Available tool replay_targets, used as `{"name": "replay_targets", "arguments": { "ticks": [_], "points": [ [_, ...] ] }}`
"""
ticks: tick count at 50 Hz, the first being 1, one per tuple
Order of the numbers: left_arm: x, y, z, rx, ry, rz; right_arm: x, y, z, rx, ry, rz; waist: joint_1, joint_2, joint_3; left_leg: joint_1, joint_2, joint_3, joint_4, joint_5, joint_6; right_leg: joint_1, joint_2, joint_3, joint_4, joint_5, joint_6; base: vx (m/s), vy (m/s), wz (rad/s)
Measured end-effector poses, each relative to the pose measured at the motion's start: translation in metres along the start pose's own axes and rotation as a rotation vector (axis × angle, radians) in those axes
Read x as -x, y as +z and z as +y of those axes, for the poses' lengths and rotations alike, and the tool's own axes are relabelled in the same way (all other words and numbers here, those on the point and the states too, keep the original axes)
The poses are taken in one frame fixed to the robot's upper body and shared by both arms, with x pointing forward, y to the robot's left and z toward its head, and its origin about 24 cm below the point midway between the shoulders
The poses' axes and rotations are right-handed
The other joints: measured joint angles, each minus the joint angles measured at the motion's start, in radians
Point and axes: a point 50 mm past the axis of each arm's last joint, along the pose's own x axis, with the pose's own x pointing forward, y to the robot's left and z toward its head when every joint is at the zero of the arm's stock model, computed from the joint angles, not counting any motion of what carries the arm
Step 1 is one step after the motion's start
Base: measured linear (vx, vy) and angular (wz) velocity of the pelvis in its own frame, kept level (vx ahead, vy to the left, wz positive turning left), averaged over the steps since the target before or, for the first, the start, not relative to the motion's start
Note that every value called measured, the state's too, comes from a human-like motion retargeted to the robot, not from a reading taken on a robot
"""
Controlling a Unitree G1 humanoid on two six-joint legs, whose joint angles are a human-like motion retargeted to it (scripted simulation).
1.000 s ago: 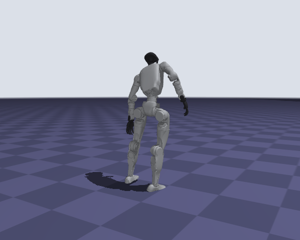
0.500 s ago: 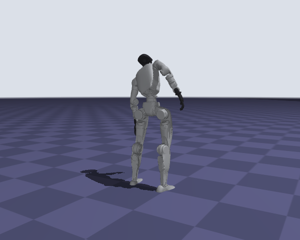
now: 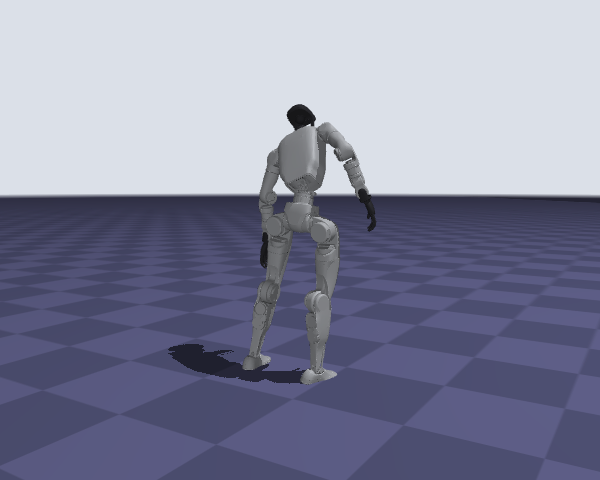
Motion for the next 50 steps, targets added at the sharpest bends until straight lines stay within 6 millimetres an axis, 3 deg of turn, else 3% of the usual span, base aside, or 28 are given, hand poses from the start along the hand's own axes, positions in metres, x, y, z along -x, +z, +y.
{"name": "replay_targets", "arguments": {
  "ticks": [5,10,13,16,19,22,26,29,33,38,40,43,46,50],
  "points": [
    [0.026,-0.08,-0.012,-0.095,-0.09,0.213,0.002,0.004,-0.006,-0.014,-0.04,-0.039,0.044,0.007,0.003,-0.062,0.064,0.147,-0.223,0.075,-0.061,0.045,0.029,0.007,0.022,-0.062,0.0,0.43,0.06,-0.2],
    [0.061,-0.148,-0.013,-0.138,-0.13,0.431,0.005,-0.008,-0.002,-0.071,-0.029,0.002,0.092,-0.003,-0.013,-0.129,0.096,0.141,-0.223,0.093,-0.101,0.106,0.039,0.058,0.046,-0.135,0.0,0.5,0.2,-0.57],
    [0.079,-0.174,-0.012,-0.129,-0.101,0.531,0.006,-0.018,0.005,-0.111,-0.009,0.049,0.113,-0.018,-0.032,-0.084,0.101,0.134,-0.223,0.16,-0.084,0.145,0.033,0.103,0.066,-0.173,0.0,0.53,0.29,-0.75],
    [0.085,-0.182,-0.009,-0.13,-0.067,0.566,0.007,-0.028,0.015,-0.157,0.021,0.094,0.109,-0.039,-0.041,-0.018,0.073,0.157,-0.223,0.137,-0.066,0.183,-0.003,0.111,0.094,-0.17,0.0,0.48,0.37,-0.26],
    [0.07,-0.165,-0.004,-0.136,-0.034,0.52,0.009,-0.034,0.026,-0.203,0.052,0.119,0.08,-0.033,-0.02,0.044,0.047,0.14,-0.223,0.098,-0.066,0.212,-0.018,0.098,0.134,-0.164,-0.029,0.42,0.35,0.47],
    [0.043,-0.125,0.003,-0.114,0.006,0.396,0.011,-0.037,0.031,-0.222,0.078,0.126,0.038,-0.001,-0.011,0.072,0.057,0.105,-0.223,0.084,-0.073,0.18,0.011,0.086,0.171,-0.17,-0.067,0.35,0.17,0.62],
    [0.006,-0.044,0.019,-0.045,0.064,0.161,0.009,-0.035,0.032,-0.203,0.103,0.133,-0.009,0.015,-0.007,0.097,0.048,0.079,-0.223,0.061,-0.062,0.091,0.009,0.064,0.158,-0.165,-0.049,0.33,0.09,0.4],
    [-0.012,0.023,0.039,0.0,0.113,-0.016,0.006,-0.033,0.031,-0.19,0.109,0.138,-0.03,0.01,0.006,0.128,0.028,0.071,-0.22,0.04,-0.054,0.033,-0.002,0.058,0.105,-0.121,-0.023,0.32,0.03,0.21],
    [-0.017,0.104,0.069,0.048,0.182,-0.218,0.003,-0.032,0.03,-0.192,0.108,0.142,-0.048,0.006,0.028,0.171,0.015,0.067,-0.215,0.019,-0.054,-0.038,0.002,0.026,0.014,0.058,0.0,0.33,-0.1,0.16],
    [-0.01,0.165,0.091,0.075,0.238,-0.379,0.004,-0.035,0.029,-0.193,0.095,0.155,-0.064,0.027,0.021,0.2,0.038,0.054,-0.207,-0.013,-0.086,-0.101,0.036,-0.067,-0.059,0.109,0.0,0.38,-0.27,0.25],
    [-0.008,0.176,0.09,0.082,0.239,-0.412,0.004,-0.037,0.029,-0.191,0.083,0.161,-0.079,0.031,0.012,0.2,0.026,0.027,-0.191,-0.03,-0.086,-0.095,0.016,-0.098,-0.061,0.134,0.0,0.45,-0.18,0.72],
    [-0.009,0.168,0.078,0.106,0.213,-0.4,0.004,-0.037,0.029,-0.174,0.068,0.163,-0.098,0.035,-0.001,0.187,0.006,-0.012,-0.139,-0.03,-0.074,-0.057,-0.02,-0.128,-0.059,0.124,0.0,0.46,-0.15,0.71],
    [-0.013,0.133,0.061,0.134,0.17,-0.318,0.0,-0.031,0.024,-0.135,0.065,0.147,-0.084,0.03,-0.004,0.155,-0.002,-0.025,-0.05,-0.001,-0.047,-0.03,-0.027,-0.122,-0.046,0.083,0.0,0.41,-0.21,0.04],
    [-0.013,0.066,0.039,0.08,0.11,-0.165,-0.004,-0.016,0.013,-0.106,0.053,0.089,-0.017,0.007,-0.007,0.076,-0.013,-0.052,0.031,-0.007,-0.022,-0.023,-0.012,-0.073,-0.029,0.054,0.0,0.35,-0.19,-0.67]
  ]
}}
